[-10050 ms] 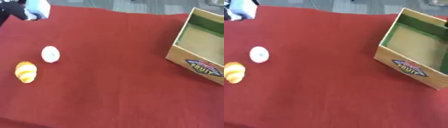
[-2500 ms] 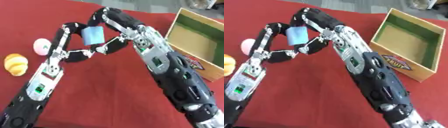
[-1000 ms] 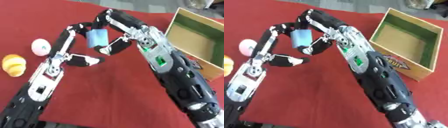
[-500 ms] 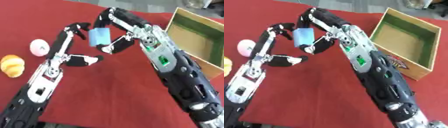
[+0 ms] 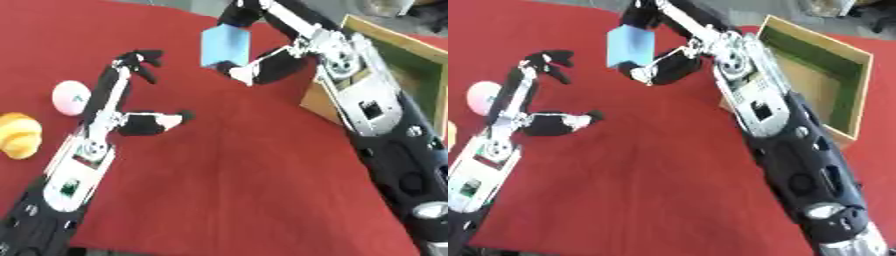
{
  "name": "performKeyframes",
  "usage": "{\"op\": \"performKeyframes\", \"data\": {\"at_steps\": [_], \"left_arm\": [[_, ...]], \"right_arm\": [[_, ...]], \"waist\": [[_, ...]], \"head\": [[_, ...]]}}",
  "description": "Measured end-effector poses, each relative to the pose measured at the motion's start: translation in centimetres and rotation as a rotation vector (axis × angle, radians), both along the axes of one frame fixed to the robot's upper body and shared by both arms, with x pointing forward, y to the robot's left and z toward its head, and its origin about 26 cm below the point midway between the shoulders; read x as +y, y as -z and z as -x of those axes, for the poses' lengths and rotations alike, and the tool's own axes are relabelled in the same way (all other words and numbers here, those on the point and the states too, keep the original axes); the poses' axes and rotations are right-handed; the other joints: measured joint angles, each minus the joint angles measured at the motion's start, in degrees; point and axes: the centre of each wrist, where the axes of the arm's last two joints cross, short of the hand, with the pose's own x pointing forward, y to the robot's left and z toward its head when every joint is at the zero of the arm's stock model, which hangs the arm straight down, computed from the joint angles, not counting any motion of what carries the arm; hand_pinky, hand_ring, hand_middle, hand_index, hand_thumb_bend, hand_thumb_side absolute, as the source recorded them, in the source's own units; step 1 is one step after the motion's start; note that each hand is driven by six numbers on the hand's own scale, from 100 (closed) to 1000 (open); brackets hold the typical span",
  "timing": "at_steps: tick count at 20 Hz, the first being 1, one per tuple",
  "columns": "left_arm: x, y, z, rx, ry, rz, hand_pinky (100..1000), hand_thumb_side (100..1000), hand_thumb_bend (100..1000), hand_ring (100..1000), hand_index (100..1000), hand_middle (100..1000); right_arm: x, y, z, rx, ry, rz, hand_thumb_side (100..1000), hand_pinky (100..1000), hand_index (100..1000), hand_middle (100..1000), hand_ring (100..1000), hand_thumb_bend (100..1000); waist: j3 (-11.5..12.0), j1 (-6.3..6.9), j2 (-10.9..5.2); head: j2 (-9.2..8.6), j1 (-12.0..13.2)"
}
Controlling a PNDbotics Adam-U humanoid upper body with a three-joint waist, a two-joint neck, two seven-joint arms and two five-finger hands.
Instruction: Pick up the objects with one hand, pass them to the other hand, and then place them into the box on the other side of the table.
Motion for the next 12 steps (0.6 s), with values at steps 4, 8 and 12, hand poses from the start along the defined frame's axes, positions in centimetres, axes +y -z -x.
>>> {"op": "performKeyframes", "data": {"at_steps": [4, 8, 12], "left_arm": [[0.6, 0.1, 0.1, 0.001, -0.02, -0.002, 819, 187, 746, 547, 804, 657], [0.9, 0.0, 0.2, -0.004, -0.031, 0.012, 818, 186, 734, 543, 788, 653], [1.2, -0.1, 0.3, -0.01, -0.04, 0.025, 817, 189, 714, 540, 779, 649]], "right_arm": [[-3.5, -0.9, -0.6, 0.043, 0.093, -0.073, 100, 723, 585, 384, 693, 275], [-7.3, -1.4, -1.3, 0.072, 0.209, -0.144, 100, 725, 591, 388, 698, 266], [-10.7, -1.1, -2.2, 0.105, 0.316, -0.18, 100, 725, 592, 389, 698, 269]], "waist": [[0.0, 0.17, 0.0], [0.0, 0.26, 0.0], [0.0, 0.47, 0.0]], "head": [[0.0, -1.0], [0.0, -2.7], [0.0, -4.6]]}}
